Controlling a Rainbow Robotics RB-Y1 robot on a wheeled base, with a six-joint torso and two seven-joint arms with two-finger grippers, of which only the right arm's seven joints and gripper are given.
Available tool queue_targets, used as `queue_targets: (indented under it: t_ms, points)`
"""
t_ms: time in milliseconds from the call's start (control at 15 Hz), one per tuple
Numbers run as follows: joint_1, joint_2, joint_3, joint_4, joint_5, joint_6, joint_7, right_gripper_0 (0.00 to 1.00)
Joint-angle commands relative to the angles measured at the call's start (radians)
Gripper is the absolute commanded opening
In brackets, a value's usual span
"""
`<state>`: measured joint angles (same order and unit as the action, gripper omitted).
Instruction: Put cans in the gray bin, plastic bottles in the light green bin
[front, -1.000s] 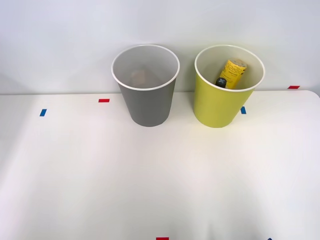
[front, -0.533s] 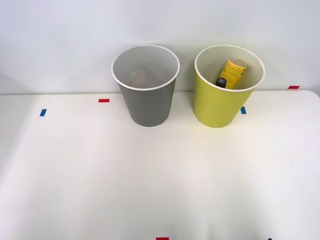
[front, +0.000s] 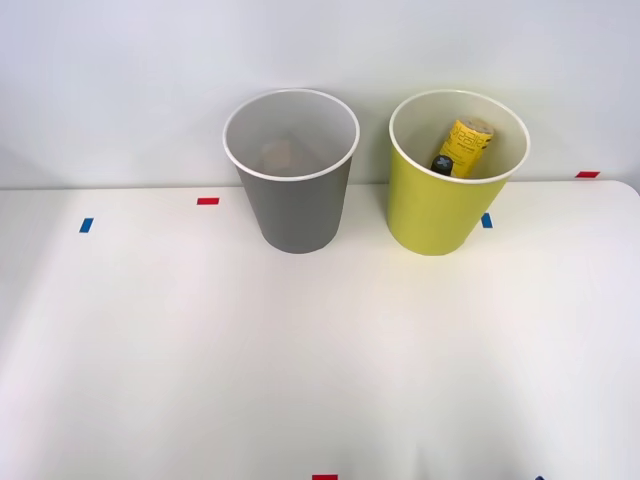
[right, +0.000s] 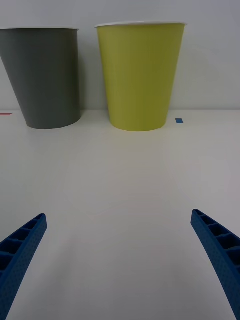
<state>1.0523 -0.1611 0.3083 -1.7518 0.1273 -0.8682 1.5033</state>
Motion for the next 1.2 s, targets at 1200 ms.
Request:
queue_targets:
  t_ms: [1200]
  points:
    - [0.000,0.000,0.000,0.000,0.000,0.000,0.000,1.00]
